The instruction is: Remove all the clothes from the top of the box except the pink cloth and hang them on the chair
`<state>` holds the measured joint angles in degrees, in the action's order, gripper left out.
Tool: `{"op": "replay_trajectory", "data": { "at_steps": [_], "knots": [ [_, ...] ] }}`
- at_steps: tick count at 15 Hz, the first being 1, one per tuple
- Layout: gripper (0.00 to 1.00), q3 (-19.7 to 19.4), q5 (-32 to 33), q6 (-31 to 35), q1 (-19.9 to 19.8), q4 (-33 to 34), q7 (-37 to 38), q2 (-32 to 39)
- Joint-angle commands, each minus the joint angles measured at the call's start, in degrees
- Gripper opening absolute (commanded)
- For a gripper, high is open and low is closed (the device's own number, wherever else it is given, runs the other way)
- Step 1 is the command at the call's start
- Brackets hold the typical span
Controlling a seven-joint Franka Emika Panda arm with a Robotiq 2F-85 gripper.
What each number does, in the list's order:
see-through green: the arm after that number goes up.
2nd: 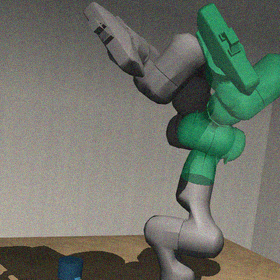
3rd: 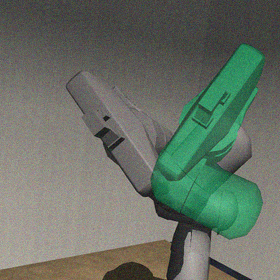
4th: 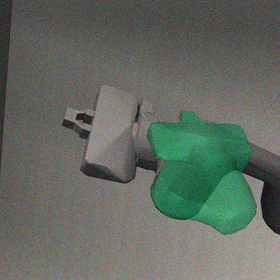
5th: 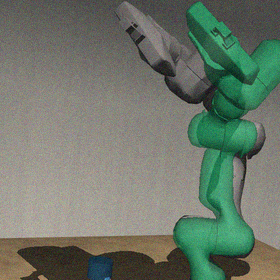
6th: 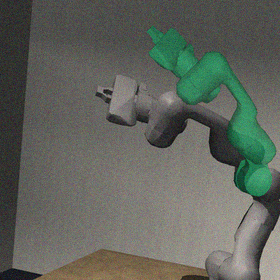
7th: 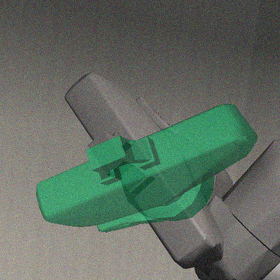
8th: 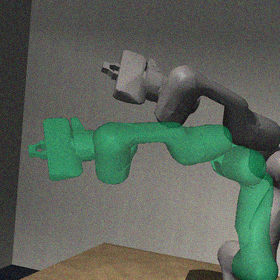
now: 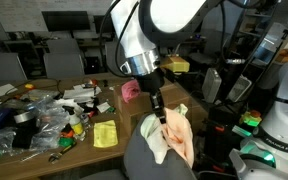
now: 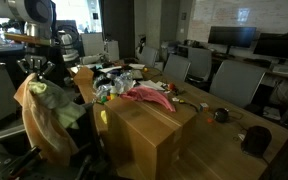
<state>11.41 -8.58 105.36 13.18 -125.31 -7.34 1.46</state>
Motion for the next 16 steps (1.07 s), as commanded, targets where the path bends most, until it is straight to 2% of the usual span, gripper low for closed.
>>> {"op": "replay_trajectory", "data": {
  "at_steps": [1, 9, 16],
  "knots": [
    [0.05, 0.65, 0.11, 0.21, 0.01, 4.48, 3.84, 5.86],
    [0.05, -0.37, -4.20, 0.36, -1.25, 10.83, 10.60, 11.69],
    [0.05, -1.54, -9.51, 5.48, -2.27, 13.60, 18.13, 14.42]
  ]
}}
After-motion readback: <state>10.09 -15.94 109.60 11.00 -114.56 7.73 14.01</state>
